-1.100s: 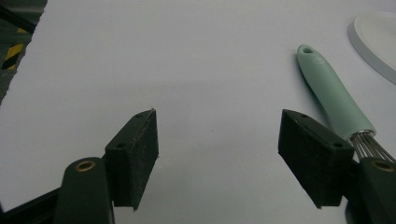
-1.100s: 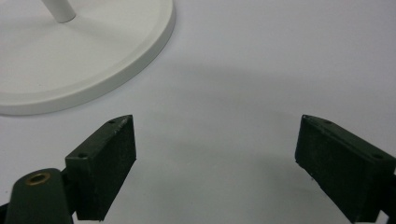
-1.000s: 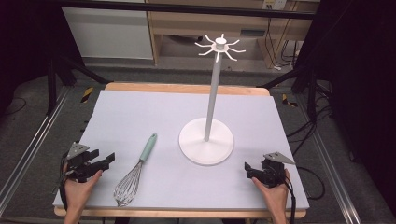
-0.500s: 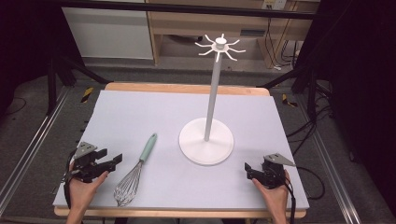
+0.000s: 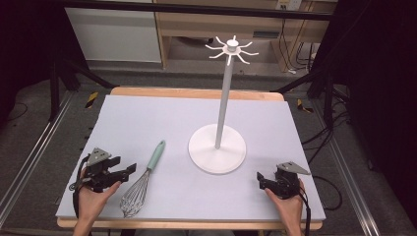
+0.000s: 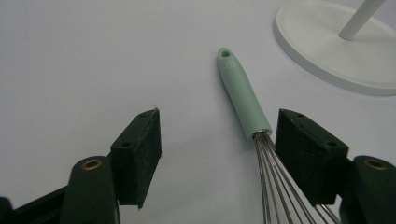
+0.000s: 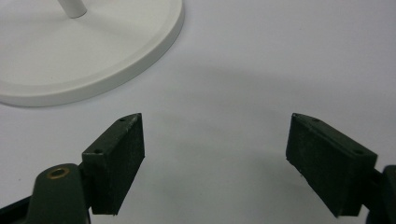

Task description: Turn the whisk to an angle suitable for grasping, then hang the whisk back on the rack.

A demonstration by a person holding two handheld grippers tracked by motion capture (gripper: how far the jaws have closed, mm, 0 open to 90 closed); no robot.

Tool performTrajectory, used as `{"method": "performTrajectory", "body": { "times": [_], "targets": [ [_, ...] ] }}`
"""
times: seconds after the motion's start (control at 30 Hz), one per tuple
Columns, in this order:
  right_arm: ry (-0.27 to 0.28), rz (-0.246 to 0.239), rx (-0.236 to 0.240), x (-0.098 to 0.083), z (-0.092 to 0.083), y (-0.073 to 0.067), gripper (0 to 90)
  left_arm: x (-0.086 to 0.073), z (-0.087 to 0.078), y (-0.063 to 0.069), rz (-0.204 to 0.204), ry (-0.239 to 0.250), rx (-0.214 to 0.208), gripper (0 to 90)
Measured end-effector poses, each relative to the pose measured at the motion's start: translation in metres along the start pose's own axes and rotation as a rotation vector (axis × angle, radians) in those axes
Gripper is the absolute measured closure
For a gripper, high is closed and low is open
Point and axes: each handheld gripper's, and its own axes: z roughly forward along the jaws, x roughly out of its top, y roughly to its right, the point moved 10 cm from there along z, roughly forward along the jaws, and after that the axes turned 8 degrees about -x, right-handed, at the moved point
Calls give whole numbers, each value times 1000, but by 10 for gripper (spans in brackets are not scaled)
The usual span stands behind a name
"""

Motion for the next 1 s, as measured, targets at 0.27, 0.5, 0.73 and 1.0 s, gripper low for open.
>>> {"method": "performTrajectory", "body": {
  "times": [0.27, 0.5, 0.73, 1.0],
  "targets": [
    [-2, 3, -1, 0, 1, 0, 199, 9, -2, 8, 10, 10, -18, 316],
    [-6, 1, 4, -1, 1, -1, 202, 21, 3, 17, 43, -15, -27, 341],
    [-1, -7, 4, 0, 0, -1, 207, 38, 10, 25, 70, -26, -39, 345],
    [-3, 1, 6, 0, 0, -1, 209, 51, 19, 29, 97, -61, -36, 353]
  ]
}}
